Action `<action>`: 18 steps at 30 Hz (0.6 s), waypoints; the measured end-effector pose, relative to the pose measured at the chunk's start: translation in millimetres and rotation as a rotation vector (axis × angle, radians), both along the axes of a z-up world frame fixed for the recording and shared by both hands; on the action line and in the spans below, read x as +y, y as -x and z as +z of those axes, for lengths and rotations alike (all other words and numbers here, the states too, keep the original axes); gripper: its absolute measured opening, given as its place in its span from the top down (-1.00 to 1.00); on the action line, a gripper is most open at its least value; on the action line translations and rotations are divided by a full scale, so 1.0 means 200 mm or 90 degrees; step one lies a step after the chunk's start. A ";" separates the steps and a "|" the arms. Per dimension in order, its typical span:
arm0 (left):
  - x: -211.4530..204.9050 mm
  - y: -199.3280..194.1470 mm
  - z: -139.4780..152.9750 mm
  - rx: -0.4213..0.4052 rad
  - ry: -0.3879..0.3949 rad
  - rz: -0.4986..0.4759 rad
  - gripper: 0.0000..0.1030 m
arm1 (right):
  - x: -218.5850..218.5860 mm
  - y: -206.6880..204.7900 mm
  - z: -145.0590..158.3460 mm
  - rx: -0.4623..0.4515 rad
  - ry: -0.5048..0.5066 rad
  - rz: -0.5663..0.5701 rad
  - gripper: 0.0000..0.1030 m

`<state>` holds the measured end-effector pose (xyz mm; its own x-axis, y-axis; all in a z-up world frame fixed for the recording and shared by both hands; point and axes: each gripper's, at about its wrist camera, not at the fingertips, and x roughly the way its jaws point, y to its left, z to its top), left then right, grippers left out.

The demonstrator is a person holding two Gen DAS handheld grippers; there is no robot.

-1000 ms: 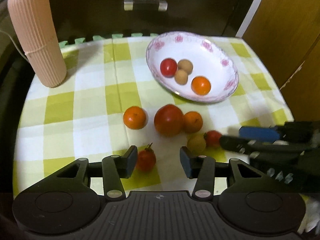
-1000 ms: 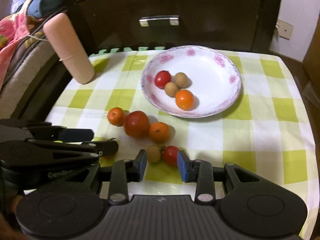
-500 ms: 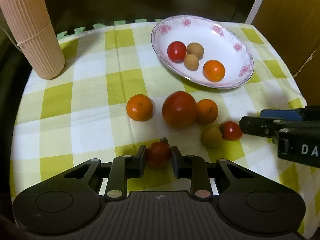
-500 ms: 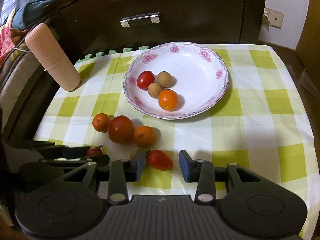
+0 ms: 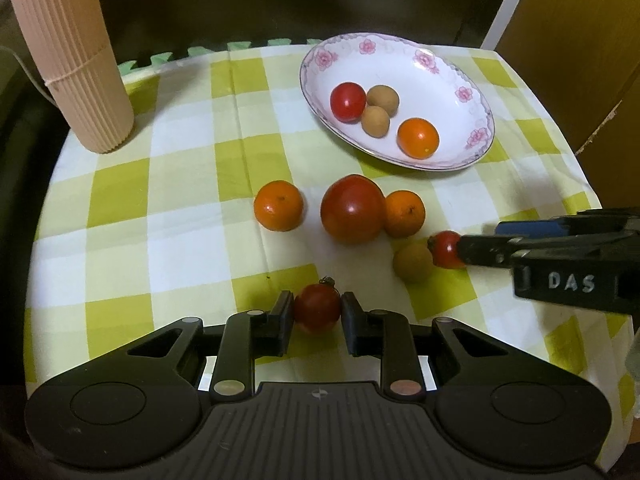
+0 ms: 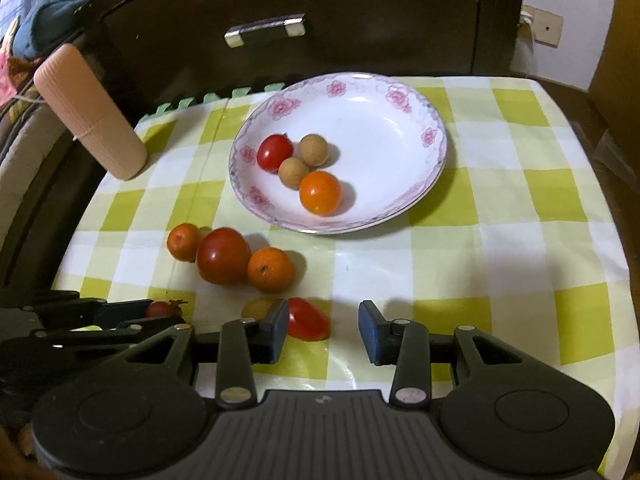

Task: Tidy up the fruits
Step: 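Grasp the elongated red cherry tomato with the right gripper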

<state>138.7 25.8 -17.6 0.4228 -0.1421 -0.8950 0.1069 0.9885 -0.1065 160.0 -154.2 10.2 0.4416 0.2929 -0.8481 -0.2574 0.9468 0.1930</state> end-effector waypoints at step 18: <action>0.00 -0.01 -0.04 0.014 0.008 -0.007 0.19 | 0.09 -0.06 -0.12 0.009 0.017 0.060 0.26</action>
<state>140.5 24.9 -25.2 0.4016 -0.1584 -0.9020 0.1153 0.9858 -0.1218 172.2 -136.8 -13.6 0.4011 0.3098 -0.8620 -0.3435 0.9233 0.1720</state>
